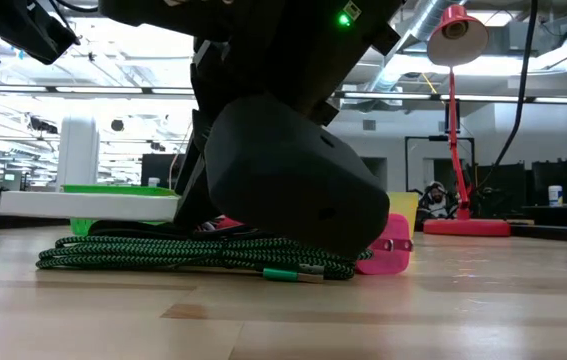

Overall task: Pick and place items into bin
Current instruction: Put the card reader box into the red bin

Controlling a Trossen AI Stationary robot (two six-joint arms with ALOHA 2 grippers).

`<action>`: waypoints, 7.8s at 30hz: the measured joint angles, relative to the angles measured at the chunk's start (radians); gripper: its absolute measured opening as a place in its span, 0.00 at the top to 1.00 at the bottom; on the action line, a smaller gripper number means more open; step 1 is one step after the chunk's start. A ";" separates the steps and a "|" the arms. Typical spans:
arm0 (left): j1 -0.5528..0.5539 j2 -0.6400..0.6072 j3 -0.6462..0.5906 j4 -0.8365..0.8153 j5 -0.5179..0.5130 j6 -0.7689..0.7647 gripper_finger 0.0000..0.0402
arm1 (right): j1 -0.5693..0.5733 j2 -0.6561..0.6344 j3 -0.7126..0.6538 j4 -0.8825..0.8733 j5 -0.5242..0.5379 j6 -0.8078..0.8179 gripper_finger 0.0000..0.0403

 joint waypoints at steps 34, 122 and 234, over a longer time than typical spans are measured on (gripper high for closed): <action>0.000 -0.001 -0.018 0.058 -0.139 -0.002 1.00 | 0.000 0.000 0.000 -0.008 -0.002 0.001 0.71; -0.684 0.189 -0.432 1.210 -0.293 -0.479 1.00 | -0.012 0.000 0.000 0.000 -0.003 0.020 0.71; -0.576 0.942 -0.431 1.295 -0.228 -1.185 0.45 | -0.012 0.000 0.000 0.004 -0.003 0.017 0.71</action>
